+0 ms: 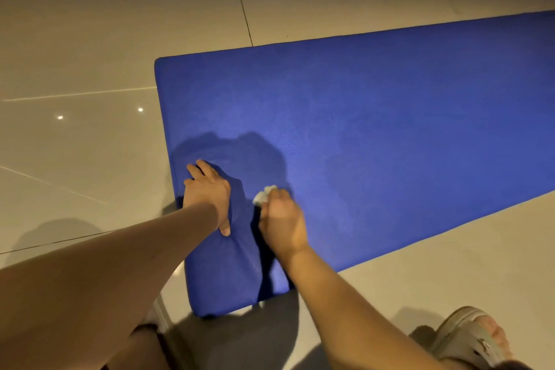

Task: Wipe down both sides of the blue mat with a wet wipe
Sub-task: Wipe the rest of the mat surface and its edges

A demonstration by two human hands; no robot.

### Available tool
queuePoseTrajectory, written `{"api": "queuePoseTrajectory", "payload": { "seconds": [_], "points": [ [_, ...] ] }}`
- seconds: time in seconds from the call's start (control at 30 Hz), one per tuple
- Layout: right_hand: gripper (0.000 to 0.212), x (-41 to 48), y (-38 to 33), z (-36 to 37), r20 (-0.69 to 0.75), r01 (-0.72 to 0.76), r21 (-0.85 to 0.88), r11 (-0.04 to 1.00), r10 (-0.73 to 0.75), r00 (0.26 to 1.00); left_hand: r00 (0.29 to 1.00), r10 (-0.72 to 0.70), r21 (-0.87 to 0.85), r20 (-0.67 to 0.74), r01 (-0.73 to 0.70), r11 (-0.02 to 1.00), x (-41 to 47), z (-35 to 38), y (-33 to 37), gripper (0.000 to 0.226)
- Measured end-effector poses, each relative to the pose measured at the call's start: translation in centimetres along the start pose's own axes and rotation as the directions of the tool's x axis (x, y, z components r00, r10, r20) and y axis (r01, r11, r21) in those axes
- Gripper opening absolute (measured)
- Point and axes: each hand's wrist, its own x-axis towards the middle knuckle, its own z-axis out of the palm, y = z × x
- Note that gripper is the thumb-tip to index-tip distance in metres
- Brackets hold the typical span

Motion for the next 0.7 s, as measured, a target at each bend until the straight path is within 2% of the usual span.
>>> {"api": "queuePoseTrajectory", "payload": {
  "seconds": [0.07,0.13,0.23,0.33,0.4,0.47,0.57,0.63,0.7],
  "points": [
    [0.031,-0.7,0.1,0.8,0.033,0.131,-0.028,0.991,-0.130,0.991,1.000,0.001,-0.013,-0.002,-0.001,1.000,0.0,0.1,-0.1,0.148],
    [0.025,-0.2,1.9,-0.4,0.069,0.118,-0.041,0.992,-0.115,0.991,1.000,0.003,-0.026,-0.006,-0.003,1.000,-0.1,0.1,-0.2,0.148],
    [0.021,0.5,6.7,-3.5,0.037,-0.132,-0.085,0.988,0.135,0.990,1.000,0.009,-0.030,-0.011,-0.009,1.000,-0.1,0.3,-0.4,0.148],
    [0.020,1.0,10.2,-7.0,-0.104,-0.378,-0.057,0.924,0.371,0.923,1.000,0.010,-0.029,-0.024,-0.011,1.000,-0.1,0.4,-0.4,0.146],
    [0.020,1.2,9.9,-7.2,-0.125,-0.443,-0.020,0.896,0.438,0.890,0.999,0.017,-0.029,-0.027,-0.018,0.999,-0.1,0.4,-0.4,0.146],
    [0.020,0.8,7.5,-5.4,-0.083,-0.367,0.008,0.930,0.367,0.927,1.000,0.016,-0.026,-0.022,-0.016,1.000,-0.1,0.3,-0.3,0.146],
    [0.011,-1.4,2.4,-1.4,0.040,-0.169,0.029,0.985,0.168,0.985,1.000,0.012,-0.024,-0.016,-0.013,1.000,0.0,0.3,-0.3,0.147],
    [0.012,-2.6,0.2,-0.2,0.160,-0.058,-0.051,0.997,0.066,0.985,1.000,0.009,-0.020,-0.018,-0.010,1.000,-0.1,0.2,-0.3,0.148],
    [0.017,-2.8,0.7,-0.7,0.209,0.033,-0.119,0.992,-0.007,0.978,1.000,0.014,-0.024,-0.020,-0.014,1.000,-0.2,0.2,-0.2,0.148]
  ]
}}
